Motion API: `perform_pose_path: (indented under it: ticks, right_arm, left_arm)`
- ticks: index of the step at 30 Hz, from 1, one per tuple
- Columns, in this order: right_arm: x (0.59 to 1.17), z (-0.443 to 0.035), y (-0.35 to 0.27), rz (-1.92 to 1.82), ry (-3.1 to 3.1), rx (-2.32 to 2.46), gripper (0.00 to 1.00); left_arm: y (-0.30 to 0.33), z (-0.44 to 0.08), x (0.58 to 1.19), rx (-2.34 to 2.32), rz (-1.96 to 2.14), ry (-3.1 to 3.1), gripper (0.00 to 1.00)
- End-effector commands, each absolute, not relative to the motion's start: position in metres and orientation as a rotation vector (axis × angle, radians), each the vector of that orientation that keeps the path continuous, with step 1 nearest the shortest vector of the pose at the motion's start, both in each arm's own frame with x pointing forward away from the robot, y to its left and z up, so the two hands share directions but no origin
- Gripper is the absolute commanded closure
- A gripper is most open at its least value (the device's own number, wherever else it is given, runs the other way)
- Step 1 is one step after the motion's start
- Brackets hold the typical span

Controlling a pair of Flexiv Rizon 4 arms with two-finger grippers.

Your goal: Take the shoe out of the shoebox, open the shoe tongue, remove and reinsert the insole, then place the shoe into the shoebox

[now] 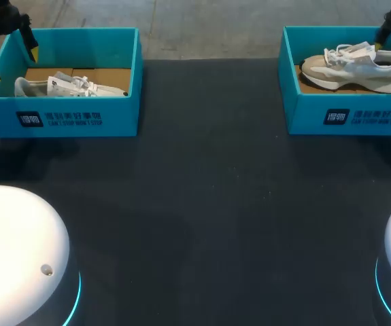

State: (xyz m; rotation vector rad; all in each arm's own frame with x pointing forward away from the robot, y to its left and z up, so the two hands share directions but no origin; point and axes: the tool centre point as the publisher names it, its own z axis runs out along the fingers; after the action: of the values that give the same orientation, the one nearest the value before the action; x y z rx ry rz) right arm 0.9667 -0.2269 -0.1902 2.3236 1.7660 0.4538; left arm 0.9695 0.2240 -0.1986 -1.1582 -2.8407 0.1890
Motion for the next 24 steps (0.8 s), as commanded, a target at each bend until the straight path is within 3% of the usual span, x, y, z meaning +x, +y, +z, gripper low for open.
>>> perform_pose_path:
  ticks: [1, 24]
  right_arm:
    - [1.003, -0.206, -0.243, 0.392, 1.781, 2.334, 0.00]
    - [1.113, -0.238, -0.323, 0.202, 1.763, 2.419, 0.00]
  left_arm:
    - [0.224, -0.198, 0.968, -1.159, 0.184, -2.842, 0.00]
    - [0.224, -0.198, 0.968, -1.159, 0.184, -2.842, 0.00]
